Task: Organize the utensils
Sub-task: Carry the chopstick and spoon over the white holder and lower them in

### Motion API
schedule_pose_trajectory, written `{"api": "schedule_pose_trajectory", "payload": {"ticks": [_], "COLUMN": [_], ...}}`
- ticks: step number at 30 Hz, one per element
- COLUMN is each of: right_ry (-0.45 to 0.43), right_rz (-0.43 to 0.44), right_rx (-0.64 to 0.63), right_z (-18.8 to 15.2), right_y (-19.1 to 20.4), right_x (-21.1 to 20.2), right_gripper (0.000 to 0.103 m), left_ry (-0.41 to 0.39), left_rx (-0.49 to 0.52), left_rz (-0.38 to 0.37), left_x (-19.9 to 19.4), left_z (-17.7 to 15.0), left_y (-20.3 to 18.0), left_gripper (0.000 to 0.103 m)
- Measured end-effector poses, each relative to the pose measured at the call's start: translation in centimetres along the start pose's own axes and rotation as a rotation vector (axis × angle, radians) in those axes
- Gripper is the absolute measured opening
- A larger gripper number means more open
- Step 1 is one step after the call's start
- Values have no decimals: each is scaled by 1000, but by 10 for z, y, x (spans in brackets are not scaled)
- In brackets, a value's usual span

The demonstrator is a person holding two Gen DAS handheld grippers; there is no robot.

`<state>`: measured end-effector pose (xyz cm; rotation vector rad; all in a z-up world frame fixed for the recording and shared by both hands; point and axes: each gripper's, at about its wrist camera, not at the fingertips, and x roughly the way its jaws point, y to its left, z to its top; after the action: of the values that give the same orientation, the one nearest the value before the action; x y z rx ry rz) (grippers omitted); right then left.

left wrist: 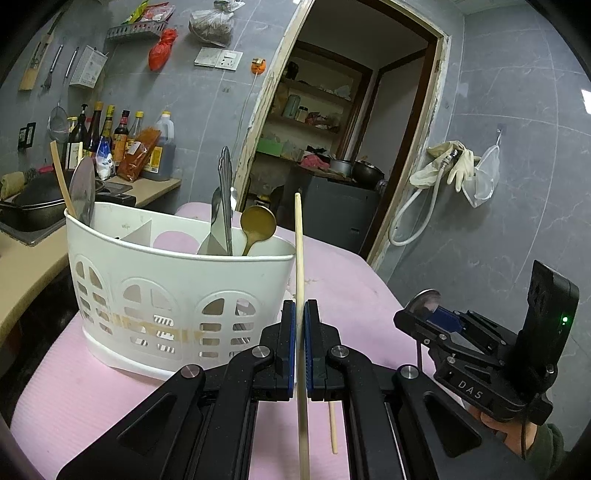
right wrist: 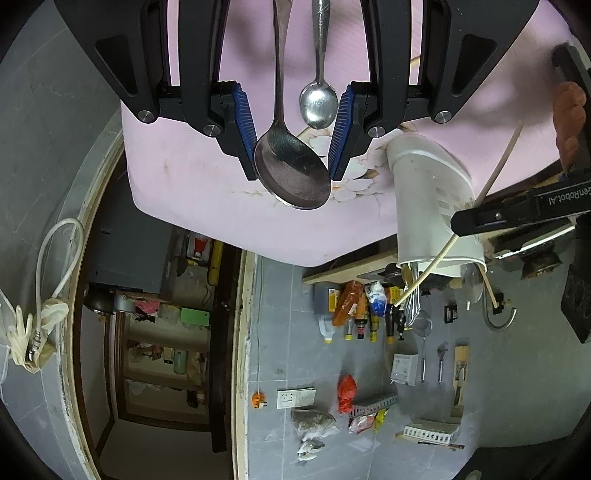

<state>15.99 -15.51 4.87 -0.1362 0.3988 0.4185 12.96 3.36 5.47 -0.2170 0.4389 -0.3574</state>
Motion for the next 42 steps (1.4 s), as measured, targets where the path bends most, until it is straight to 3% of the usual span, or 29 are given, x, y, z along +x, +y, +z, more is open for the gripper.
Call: {"api": "schedule_pose_trajectory", "payload": {"ticks": [21, 22, 23, 33, 42], "right_ry": [-13, -14, -14, 5, -135], "right_rz": [8, 8, 4, 16, -14], "right_rx": [15, 16, 15, 55, 24], "right_z": [1, 1, 0, -5, 19], "right_y": [-3, -3, -3, -12, -1], "right_x": [-4, -5, -6, -6, -24], "right_gripper": [35, 27, 4, 4, 4], "left_ry": [7, 7, 8, 17, -53], "left_rx": [-4, -4, -3, -7, 11], "left_rz": [-1, -1, -1, -2, 2], "left_x": [2, 3, 3, 3, -6], "left_z": [-2, -2, -2, -4, 10], "left_y": [2, 2, 2, 3, 5], "left_gripper": [2, 2, 2, 2, 2]}}
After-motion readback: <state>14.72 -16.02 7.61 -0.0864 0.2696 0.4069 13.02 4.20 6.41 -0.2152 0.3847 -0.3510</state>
